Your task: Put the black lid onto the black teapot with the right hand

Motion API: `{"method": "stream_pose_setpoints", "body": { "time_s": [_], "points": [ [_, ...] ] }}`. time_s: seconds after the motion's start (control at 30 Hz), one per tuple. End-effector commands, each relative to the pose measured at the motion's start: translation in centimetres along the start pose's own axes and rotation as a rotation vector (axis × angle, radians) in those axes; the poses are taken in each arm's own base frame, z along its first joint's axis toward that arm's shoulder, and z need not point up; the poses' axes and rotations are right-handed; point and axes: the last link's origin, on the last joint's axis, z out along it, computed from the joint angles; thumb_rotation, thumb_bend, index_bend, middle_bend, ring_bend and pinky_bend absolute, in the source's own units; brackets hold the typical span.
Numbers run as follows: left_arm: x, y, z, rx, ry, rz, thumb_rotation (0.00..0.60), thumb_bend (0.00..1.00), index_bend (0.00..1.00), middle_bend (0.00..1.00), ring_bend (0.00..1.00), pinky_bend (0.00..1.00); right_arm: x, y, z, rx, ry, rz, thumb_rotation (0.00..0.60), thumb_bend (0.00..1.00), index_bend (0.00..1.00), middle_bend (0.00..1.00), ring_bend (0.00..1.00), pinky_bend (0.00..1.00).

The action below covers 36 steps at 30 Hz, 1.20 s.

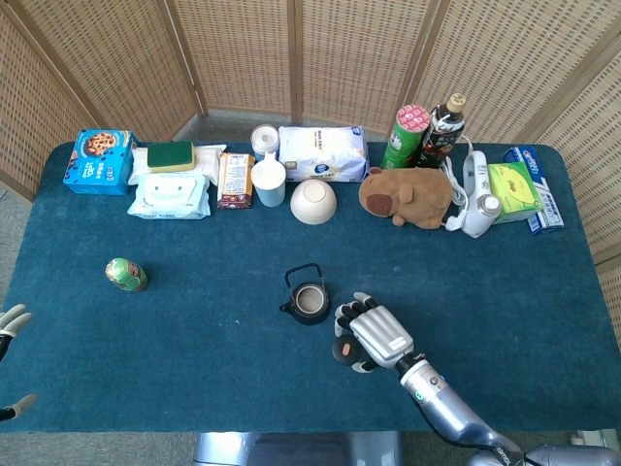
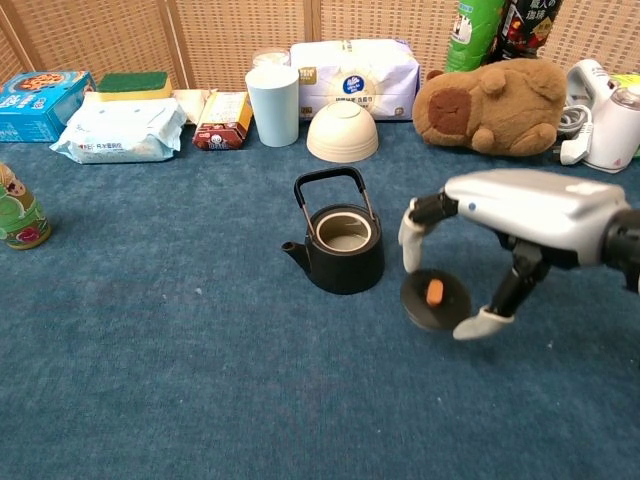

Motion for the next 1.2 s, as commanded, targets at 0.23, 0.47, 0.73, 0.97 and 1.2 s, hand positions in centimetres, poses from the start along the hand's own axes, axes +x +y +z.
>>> {"method": "stream_pose_setpoints", "body": {
  "time_s": [0.23, 0.47, 0.73, 0.97, 1.2],
  "points": [
    [-0.1, 0.0, 0.0, 0.000, -0.004, 0.003, 0.600, 0.08, 0.00, 0.00, 0.00, 0.10, 4.0, -0.7, 1.1, -0.031, 0.072, -0.029, 0.600, 0.13, 0.49, 0.28, 0.25, 0.10],
    [-0.3, 0.2, 0.1, 0.001, -0.014, 0.010, 0.600, 0.08, 0.00, 0.00, 0.00, 0.10, 4.9, -1.7, 3.0, -0.042, 0.069, -0.027, 0.600, 0.13, 0.50, 0.28, 0.25, 0.10],
    [-0.3, 0.1, 0.2, 0.009, -0.015, 0.008, 0.600, 0.08, 0.00, 0.00, 0.00, 0.10, 4.6, -2.0, 5.9, -0.089, 0.057, -0.022, 0.600, 0.13, 0.50, 0.28, 0.25, 0.10],
    [-0.1, 0.0, 0.1, 0.012, -0.015, 0.003, 0.600, 0.08, 0.00, 0.00, 0.00, 0.10, 3.7, -1.9, 7.4, -0.144, 0.052, -0.012, 0.600, 0.13, 0.50, 0.28, 0.25, 0.10],
    [0.0, -0.1, 0.1, 0.014, -0.014, -0.003, 0.600, 0.08, 0.00, 0.00, 0.00, 0.10, 3.1, -1.8, 7.9, -0.179, 0.048, -0.001, 0.600, 0.13, 0.51, 0.27, 0.24, 0.10]
  ]
}}
